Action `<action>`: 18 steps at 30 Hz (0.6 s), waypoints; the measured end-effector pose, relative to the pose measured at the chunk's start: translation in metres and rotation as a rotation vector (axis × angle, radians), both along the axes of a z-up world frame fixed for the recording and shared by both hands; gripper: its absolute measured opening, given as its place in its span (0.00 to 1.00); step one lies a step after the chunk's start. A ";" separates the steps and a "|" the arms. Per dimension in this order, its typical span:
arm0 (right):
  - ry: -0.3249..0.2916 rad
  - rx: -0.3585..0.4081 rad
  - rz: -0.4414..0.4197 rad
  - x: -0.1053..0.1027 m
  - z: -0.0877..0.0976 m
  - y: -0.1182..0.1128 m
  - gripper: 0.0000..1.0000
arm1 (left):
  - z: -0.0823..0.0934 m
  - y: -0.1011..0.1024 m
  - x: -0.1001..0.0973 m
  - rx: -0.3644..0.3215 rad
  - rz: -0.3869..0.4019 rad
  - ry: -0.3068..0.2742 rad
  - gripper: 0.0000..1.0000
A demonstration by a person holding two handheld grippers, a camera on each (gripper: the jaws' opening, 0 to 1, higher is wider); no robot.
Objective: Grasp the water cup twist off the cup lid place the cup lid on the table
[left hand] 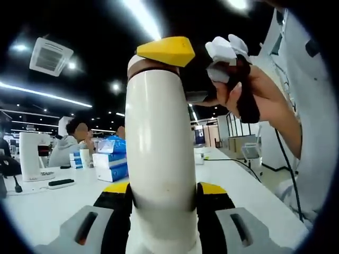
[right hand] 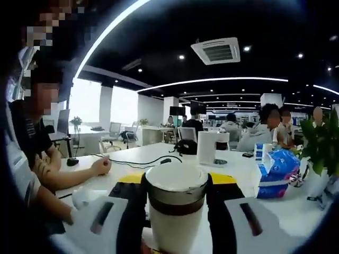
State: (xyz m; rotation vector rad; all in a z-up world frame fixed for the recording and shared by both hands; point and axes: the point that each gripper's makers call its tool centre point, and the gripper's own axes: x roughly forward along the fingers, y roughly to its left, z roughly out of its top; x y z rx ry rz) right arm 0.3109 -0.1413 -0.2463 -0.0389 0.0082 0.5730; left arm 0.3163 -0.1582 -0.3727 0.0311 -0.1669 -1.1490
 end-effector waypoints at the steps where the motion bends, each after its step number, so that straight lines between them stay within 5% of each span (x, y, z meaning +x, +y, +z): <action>1: 0.007 0.007 0.013 0.000 0.000 0.000 0.47 | 0.000 0.000 0.000 0.000 0.000 0.000 0.49; 18: 0.011 -0.001 0.278 -0.002 -0.003 0.006 0.46 | 0.000 0.000 0.002 -0.006 -0.002 0.005 0.49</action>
